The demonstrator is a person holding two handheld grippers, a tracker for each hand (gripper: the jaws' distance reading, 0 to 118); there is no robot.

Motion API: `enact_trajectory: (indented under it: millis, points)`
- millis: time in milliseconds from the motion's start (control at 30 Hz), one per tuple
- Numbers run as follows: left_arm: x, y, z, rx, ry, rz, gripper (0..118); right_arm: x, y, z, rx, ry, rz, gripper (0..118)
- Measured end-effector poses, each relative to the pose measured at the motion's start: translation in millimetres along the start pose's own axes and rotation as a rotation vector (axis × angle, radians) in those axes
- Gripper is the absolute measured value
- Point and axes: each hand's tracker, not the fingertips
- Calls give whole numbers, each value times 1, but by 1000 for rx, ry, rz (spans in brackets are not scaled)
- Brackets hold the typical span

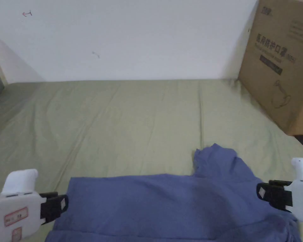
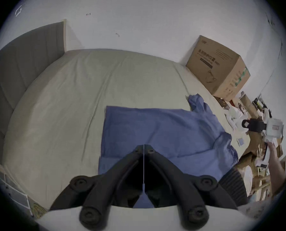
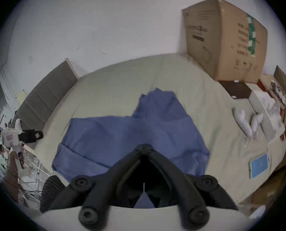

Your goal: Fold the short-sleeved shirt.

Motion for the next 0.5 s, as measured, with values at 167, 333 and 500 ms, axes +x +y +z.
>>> enact_trajectory:
  millis: [167,333,500]
  points:
    - [-48,63,-86,-53,84,13,24,5,21,-42,-16,47,-73,0]
    - [-85,86,-169,-176,155,-41,115,22,32,-69,-80,69,-123,0]
    - [-93,68,-223,-327,84,-50,112,42,46,-76,-127,-4,-81,0]
